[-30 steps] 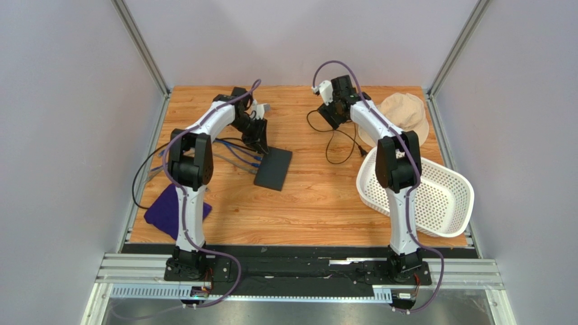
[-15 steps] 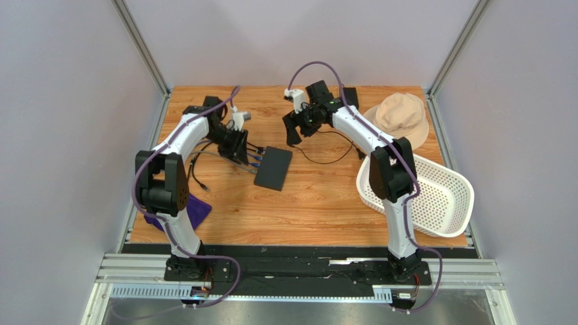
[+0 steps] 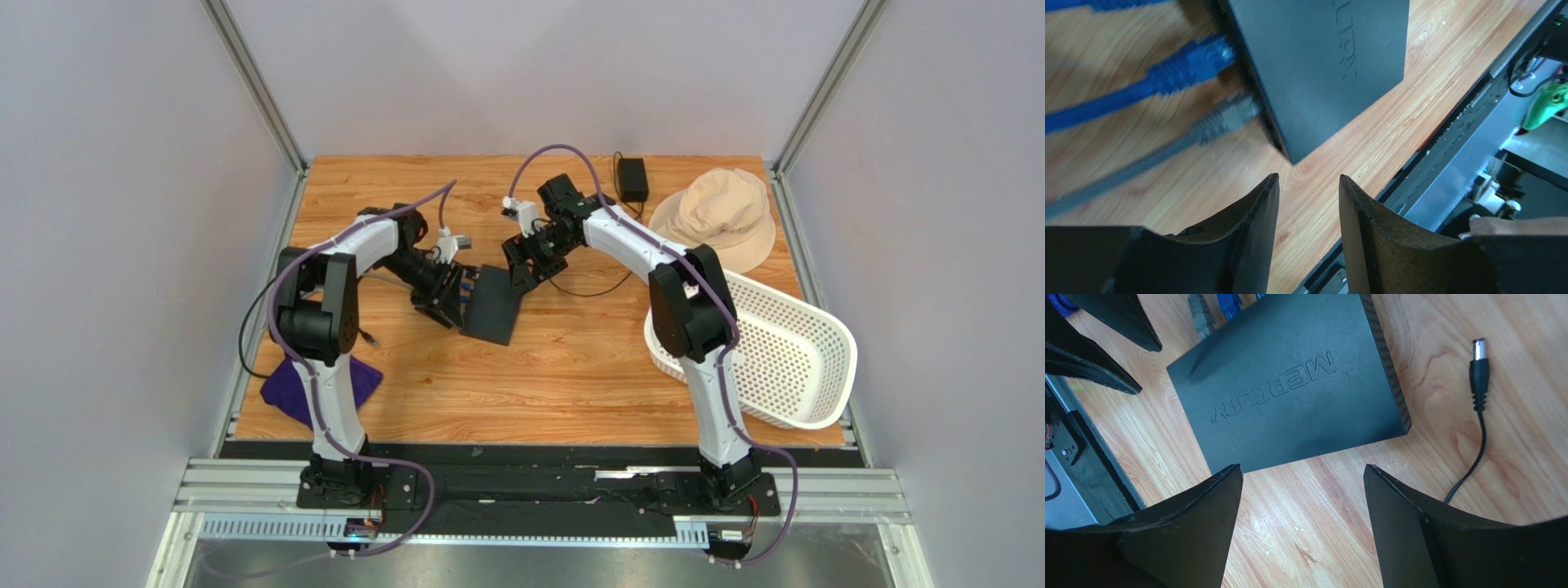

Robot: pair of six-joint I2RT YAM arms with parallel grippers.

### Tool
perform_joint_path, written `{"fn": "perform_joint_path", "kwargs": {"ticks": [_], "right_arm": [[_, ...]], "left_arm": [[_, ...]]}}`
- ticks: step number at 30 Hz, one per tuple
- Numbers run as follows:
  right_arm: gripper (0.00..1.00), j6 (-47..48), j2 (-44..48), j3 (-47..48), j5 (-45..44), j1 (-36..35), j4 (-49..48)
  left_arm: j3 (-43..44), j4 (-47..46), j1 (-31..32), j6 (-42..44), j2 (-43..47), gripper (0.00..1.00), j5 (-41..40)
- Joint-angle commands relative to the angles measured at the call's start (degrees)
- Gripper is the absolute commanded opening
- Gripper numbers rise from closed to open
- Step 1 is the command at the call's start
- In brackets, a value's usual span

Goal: Pull the plug from the switch port

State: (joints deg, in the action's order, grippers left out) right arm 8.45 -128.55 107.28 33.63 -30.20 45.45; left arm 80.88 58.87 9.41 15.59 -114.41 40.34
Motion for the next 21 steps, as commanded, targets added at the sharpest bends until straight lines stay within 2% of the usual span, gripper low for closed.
{"fn": "perform_joint_path", "kwargs": {"ticks": [1, 3, 8, 12, 15, 21], "right_arm": [[0.77, 0.4, -1.3, 1.6, 1.3, 0.0, 1.2], [0.79, -1.0, -1.1, 1.1, -1.4, 0.1, 0.0], [0.79, -2.0, 0.0, 0.3, -0.8, 2.3, -0.9], [0.79, -1.3, 1.1, -1.2, -0.9, 4.7, -0.9], [0.79, -1.0, 1.8, -1.7, -1.3, 6.5, -0.6], [0.78, 1.7, 3.6, -0.8, -0.8, 7.9, -0.1]], "left_arm": [[3.7, 0.0, 2.5, -0.3, -3.9, 0.50, 5.0], [4.5, 1.2, 3.8, -0.2, -6.2, 0.50, 5.9], [8.8, 1.2, 6.8, -1.3, -9.0, 0.49, 8.1], [18.7, 3.5, 10.6, -0.4, -13.0, 0.49, 9.0], [23.4, 7.0, 11.1, 1.4, -15.3, 0.49, 11.1], [25.9, 13.8, 9.7, 5.8, -14.4, 0.49, 12.0]]}}
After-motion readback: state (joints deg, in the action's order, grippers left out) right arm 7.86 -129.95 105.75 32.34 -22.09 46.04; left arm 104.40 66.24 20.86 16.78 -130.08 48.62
